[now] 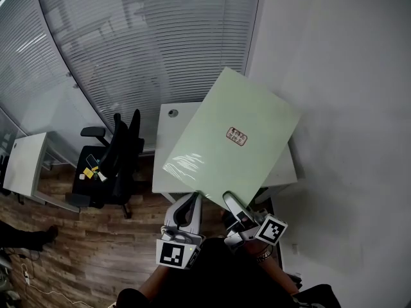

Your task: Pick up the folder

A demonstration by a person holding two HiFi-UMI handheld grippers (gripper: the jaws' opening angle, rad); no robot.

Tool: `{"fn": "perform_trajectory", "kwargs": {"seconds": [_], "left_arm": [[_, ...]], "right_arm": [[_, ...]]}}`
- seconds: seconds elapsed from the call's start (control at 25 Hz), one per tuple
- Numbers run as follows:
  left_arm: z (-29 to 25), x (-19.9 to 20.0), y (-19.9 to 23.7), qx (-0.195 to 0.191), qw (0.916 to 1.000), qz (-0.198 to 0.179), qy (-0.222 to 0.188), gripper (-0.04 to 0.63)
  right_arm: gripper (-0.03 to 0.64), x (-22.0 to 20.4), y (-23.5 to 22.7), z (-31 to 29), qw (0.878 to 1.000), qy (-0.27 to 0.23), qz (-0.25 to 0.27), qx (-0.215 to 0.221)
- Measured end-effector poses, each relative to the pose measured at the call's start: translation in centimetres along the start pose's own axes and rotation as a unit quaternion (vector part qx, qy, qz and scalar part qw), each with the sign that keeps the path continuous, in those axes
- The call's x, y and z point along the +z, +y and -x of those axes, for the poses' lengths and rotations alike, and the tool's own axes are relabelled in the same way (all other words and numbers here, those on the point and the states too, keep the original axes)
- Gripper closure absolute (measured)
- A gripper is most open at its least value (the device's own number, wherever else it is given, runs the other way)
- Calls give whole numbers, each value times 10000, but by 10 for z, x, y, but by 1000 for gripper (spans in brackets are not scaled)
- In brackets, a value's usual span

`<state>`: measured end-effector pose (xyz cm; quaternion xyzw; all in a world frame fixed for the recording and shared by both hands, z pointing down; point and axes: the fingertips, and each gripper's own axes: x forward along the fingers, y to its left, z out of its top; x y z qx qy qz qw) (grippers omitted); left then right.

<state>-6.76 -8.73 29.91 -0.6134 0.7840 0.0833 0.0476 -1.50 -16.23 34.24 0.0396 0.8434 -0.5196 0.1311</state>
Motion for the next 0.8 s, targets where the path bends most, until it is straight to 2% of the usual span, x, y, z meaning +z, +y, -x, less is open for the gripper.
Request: {"fn": "perform_trajectory", "kwargs": {"seconds": [0.16, 0.28, 0.4, 0.64, 0.8], "left_arm": [[2, 1, 2, 25, 9999, 5, -109, 591], [3, -4, 2, 28, 10000, 62, -33, 591], [1, 0, 2, 11, 9996, -4, -272, 591], [3, -17, 0, 20, 9995, 138, 297, 591], [-3, 1, 3, 26, 9997, 38, -227, 591]], "right_arm": [[334, -4, -2, 0, 10000, 34, -49, -33], [334, -7, -5, 0, 9999, 73, -70, -47], [334, -8, -8, 0, 9999, 118, -84, -77], [334, -8, -9, -1, 9998, 150, -114, -120], [334, -8, -11, -2, 9996, 178, -141, -155]]}}
